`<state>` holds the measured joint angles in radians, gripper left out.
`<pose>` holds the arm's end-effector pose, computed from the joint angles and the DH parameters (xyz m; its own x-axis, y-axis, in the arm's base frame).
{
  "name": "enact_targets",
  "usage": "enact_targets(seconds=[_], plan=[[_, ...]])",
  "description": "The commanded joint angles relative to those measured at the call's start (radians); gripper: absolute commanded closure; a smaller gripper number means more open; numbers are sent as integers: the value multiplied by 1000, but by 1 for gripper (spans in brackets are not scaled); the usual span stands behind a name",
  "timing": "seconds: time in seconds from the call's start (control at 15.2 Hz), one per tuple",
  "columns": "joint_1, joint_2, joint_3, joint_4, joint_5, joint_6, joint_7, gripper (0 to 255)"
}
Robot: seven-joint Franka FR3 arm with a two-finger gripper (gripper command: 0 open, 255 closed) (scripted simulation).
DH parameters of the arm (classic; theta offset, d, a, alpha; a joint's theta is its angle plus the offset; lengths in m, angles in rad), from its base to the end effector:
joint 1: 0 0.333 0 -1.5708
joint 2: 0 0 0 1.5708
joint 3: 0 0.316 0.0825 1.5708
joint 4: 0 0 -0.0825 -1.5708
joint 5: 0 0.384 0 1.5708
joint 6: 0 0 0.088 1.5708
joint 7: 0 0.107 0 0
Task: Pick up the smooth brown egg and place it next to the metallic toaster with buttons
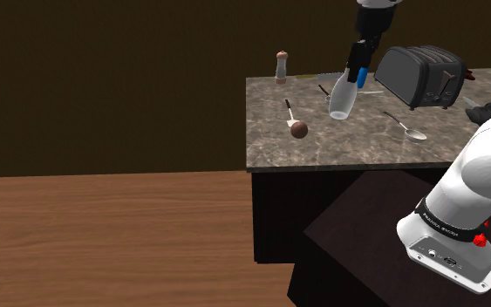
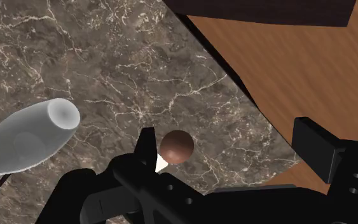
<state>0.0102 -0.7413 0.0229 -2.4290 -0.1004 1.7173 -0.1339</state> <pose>0.3297 0.0030 0.5551 0.9846 0.1743 0.0129 0.1716 -0.9781 0.1177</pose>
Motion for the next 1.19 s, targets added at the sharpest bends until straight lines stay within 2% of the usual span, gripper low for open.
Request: enact_targets(seconds=[0.0,0.66,1.12], plan=[[0,0,0,0,0,0,0,0],[-90,424,136,114,-43,179,396,0],[-130,743,163,283,-123,219,664,0]])
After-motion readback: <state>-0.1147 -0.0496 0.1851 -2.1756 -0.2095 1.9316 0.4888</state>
